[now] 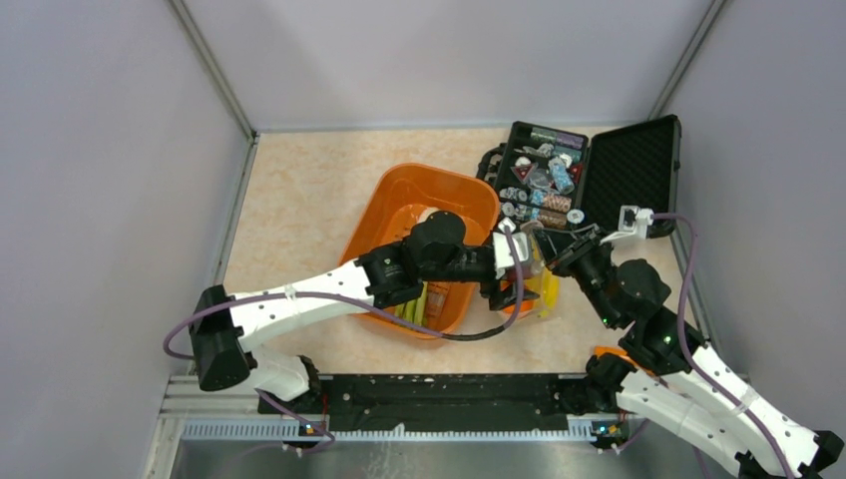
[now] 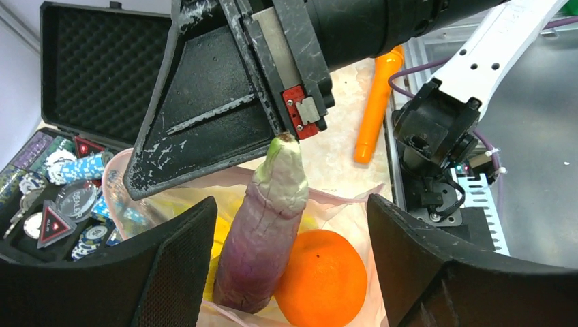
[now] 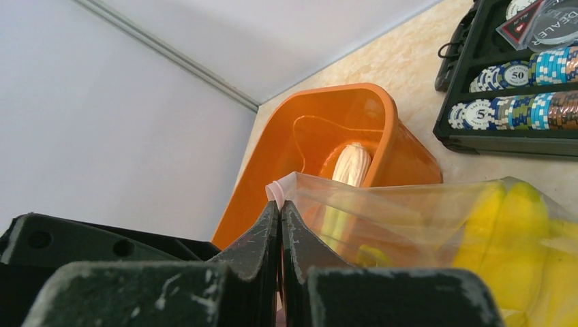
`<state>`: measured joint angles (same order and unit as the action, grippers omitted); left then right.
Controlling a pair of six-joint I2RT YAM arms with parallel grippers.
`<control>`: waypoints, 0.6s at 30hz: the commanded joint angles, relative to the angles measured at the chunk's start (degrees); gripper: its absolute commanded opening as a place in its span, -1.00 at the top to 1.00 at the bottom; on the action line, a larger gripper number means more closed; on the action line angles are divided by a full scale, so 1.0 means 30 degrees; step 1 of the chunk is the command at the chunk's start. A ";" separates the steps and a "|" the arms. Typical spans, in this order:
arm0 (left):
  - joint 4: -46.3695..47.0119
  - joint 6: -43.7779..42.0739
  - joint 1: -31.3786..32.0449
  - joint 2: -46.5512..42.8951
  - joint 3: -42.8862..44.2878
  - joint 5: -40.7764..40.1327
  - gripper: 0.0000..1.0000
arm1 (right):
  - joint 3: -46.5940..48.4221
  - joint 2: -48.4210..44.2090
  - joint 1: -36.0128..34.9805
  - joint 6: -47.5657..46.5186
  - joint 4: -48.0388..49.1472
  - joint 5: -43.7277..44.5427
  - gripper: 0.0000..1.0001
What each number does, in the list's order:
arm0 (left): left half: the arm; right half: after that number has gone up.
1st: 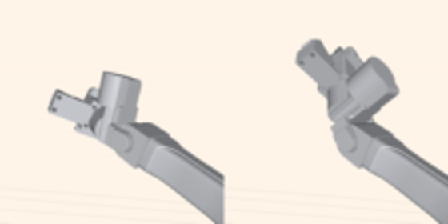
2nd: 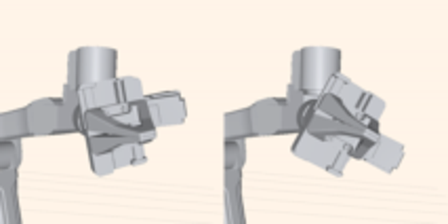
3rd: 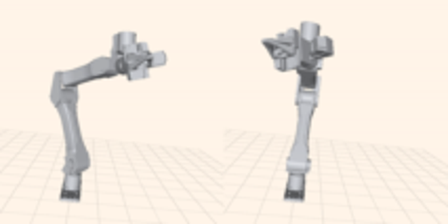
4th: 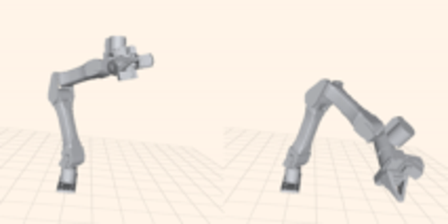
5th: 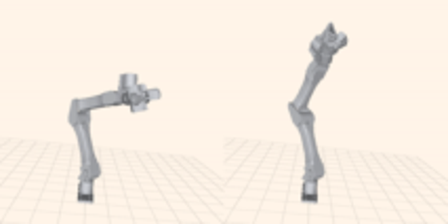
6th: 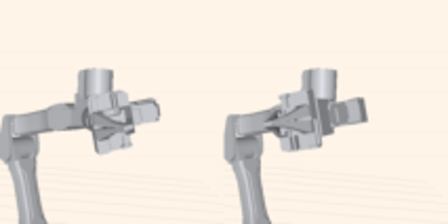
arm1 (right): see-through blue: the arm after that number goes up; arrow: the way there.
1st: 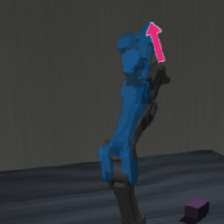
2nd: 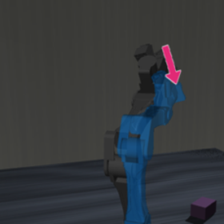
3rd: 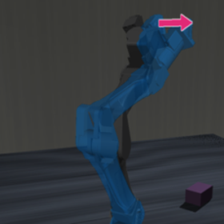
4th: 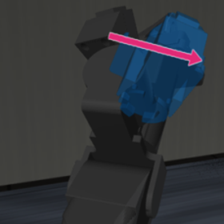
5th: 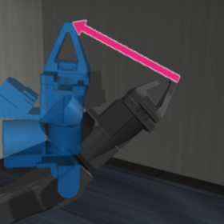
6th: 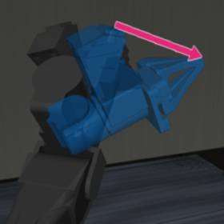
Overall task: Place the food in the zip-top bag and seal the zipper
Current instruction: Place the fake vegetable in the zipper food storage bag.
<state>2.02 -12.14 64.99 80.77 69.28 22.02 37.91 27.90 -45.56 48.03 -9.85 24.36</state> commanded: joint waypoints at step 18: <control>1.2166 0.1111 0.0075 -0.2960 -0.5949 -0.4049 0.55 | 0.0708 -0.0584 0.0105 -0.0033 0.0773 0.0313 1.00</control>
<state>14.79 -11.64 65.21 77.82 59.40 12.71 37.93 27.05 -45.56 48.03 -10.63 24.64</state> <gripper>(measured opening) 0.372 0.004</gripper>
